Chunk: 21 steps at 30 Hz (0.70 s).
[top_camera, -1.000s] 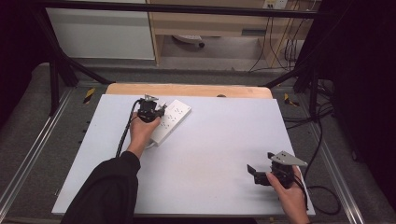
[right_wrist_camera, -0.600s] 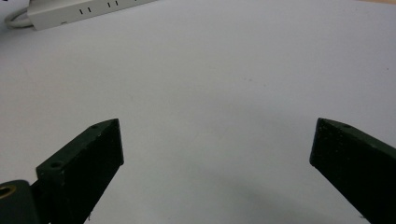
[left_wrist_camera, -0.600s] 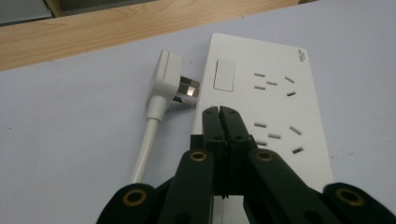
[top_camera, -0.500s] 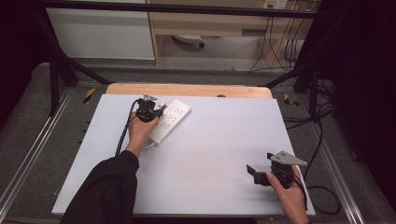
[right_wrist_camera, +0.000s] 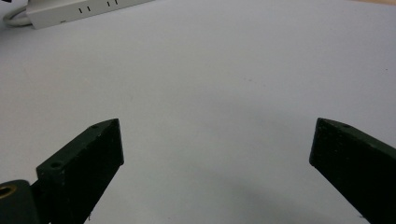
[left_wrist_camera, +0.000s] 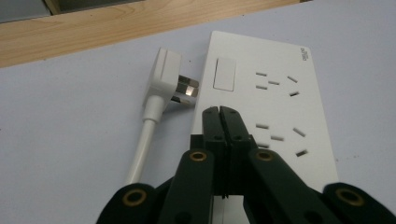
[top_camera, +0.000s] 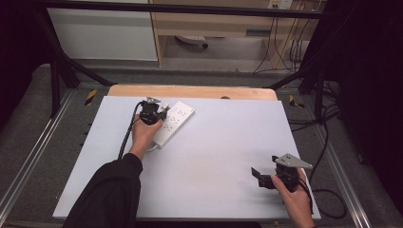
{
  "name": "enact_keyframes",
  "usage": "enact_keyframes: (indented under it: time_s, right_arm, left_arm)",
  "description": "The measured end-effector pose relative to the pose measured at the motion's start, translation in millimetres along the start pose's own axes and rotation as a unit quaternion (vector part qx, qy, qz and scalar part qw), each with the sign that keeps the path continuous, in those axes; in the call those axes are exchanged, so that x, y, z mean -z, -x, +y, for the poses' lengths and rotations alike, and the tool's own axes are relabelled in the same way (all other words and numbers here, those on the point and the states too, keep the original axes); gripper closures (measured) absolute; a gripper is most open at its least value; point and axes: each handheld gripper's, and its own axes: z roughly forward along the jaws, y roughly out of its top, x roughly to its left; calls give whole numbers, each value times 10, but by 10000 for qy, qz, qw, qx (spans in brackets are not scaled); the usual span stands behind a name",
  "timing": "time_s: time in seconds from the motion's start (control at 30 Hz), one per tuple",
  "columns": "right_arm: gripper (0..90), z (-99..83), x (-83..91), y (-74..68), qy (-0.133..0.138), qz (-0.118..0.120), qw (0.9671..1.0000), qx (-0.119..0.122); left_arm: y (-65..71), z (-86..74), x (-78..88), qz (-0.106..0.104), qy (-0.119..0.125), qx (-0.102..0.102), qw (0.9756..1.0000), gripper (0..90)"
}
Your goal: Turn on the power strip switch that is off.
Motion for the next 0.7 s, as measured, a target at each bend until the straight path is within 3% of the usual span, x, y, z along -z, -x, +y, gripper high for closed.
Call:
enact_keyframes:
  time_s: [0.4,0.7]
  right_arm:
    - [32,0,5,0,18,14,10000,-17]
    - [31,-1,7,1,7,12,10000,-20]
  left_arm:
    - [16,2,-23,20,21,-9,10000,900]
    - [44,3,-35,64,23,-148,9999,900]
